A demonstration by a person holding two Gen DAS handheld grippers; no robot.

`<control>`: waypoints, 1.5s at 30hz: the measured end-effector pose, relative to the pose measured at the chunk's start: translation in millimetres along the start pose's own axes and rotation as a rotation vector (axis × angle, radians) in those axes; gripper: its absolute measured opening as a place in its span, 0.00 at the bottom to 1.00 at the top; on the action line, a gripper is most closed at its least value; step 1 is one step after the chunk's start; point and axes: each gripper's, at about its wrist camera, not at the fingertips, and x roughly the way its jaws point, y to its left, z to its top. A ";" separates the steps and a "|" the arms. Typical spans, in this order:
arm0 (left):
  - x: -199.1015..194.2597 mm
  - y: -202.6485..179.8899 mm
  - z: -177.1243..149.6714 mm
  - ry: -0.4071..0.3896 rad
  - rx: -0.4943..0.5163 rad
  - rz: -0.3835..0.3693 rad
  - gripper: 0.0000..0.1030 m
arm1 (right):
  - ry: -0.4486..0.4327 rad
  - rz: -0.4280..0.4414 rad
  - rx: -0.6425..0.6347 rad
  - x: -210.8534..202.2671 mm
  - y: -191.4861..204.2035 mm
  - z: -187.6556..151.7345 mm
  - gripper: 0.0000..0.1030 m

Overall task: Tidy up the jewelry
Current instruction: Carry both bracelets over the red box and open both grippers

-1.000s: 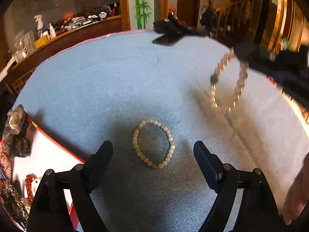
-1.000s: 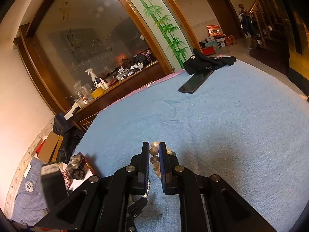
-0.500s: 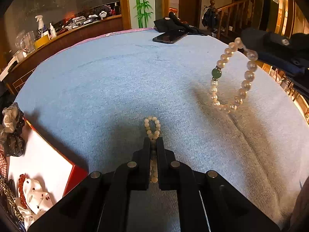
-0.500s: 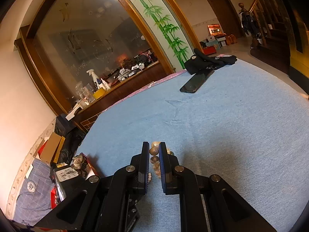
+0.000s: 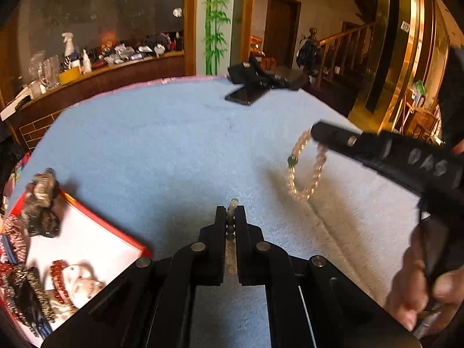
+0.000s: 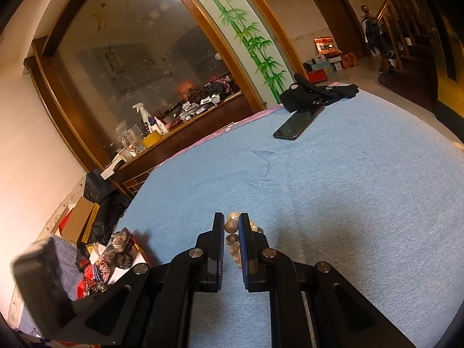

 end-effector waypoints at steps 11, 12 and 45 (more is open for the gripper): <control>-75.7 55.3 -17.8 -0.094 -0.079 0.079 0.05 | 0.033 0.153 -0.068 0.2 27.8 -12.1 0.10; -82.3 63.4 -22.0 -0.098 -0.088 0.090 0.05 | 0.048 0.174 -0.071 1.7 32.2 -14.6 0.10; -100.8 172.8 -118.6 -0.021 -0.286 0.268 0.05 | 0.377 0.289 -0.315 97.4 188.6 -124.0 0.11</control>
